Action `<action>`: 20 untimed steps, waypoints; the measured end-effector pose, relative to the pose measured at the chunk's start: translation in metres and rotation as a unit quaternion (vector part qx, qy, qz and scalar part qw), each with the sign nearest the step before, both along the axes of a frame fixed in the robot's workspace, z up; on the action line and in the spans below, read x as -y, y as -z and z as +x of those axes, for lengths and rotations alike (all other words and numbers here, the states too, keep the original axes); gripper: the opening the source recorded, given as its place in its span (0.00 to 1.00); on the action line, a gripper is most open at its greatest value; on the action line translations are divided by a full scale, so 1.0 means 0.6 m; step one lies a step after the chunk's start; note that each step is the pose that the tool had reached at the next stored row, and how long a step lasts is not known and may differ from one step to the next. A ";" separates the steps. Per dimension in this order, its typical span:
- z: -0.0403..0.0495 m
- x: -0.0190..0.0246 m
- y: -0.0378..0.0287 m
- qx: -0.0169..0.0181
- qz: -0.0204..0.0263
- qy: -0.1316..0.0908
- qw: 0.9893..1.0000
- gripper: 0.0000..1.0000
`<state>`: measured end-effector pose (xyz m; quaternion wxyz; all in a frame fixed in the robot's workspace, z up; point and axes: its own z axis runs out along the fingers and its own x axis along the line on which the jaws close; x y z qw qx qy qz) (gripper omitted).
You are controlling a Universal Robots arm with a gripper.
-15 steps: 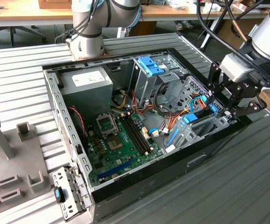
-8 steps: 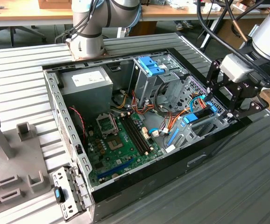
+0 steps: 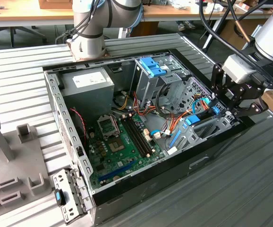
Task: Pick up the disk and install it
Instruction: 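Insert the first disk wire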
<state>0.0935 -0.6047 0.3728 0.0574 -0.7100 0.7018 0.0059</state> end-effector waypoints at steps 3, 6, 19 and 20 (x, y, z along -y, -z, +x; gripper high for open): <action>0.000 0.0000 0.000 0.000 0.000 0.000 1.000 0.33; 0.000 0.0000 0.000 0.000 0.000 0.000 1.000 0.33; 0.000 0.0000 0.000 0.000 0.001 0.000 1.000 0.11; 0.000 0.0000 0.000 0.000 0.001 0.000 1.000 0.11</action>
